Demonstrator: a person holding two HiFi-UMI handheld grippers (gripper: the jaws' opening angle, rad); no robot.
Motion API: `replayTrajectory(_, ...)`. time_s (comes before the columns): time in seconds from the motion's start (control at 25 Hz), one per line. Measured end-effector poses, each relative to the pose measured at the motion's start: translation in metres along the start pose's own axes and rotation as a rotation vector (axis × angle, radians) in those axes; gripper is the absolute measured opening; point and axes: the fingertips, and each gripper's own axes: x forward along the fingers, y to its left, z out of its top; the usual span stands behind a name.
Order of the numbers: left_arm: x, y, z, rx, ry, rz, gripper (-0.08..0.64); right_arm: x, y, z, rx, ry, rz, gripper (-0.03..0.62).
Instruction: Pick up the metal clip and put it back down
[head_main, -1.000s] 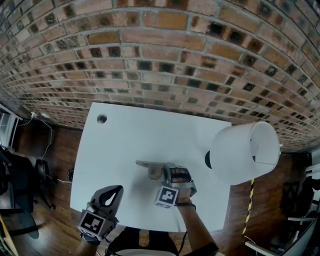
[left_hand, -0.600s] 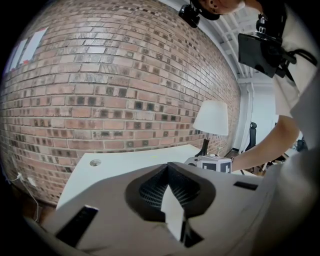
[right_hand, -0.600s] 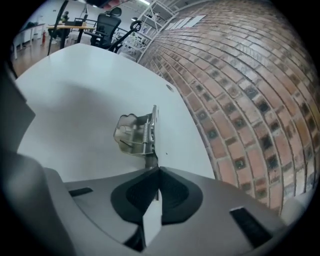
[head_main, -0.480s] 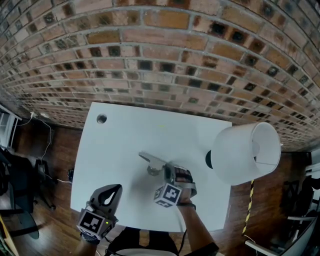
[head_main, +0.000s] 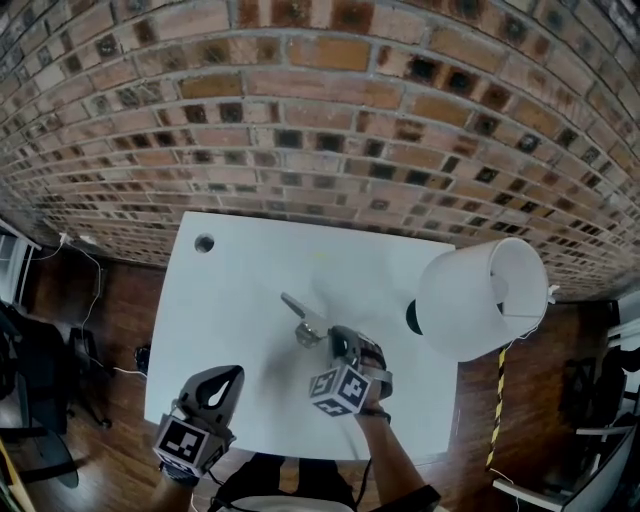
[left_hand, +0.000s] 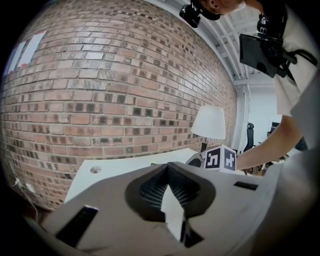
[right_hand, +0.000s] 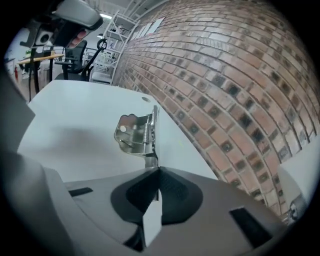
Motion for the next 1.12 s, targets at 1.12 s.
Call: replayTrajectory(1.12, -0.093, -0.032, 0.06, 0.145, -0.215, -0.115, 0.009, -0.249, -0.015, 0.082, 0.746, -0.421, -0.093, -0.011)
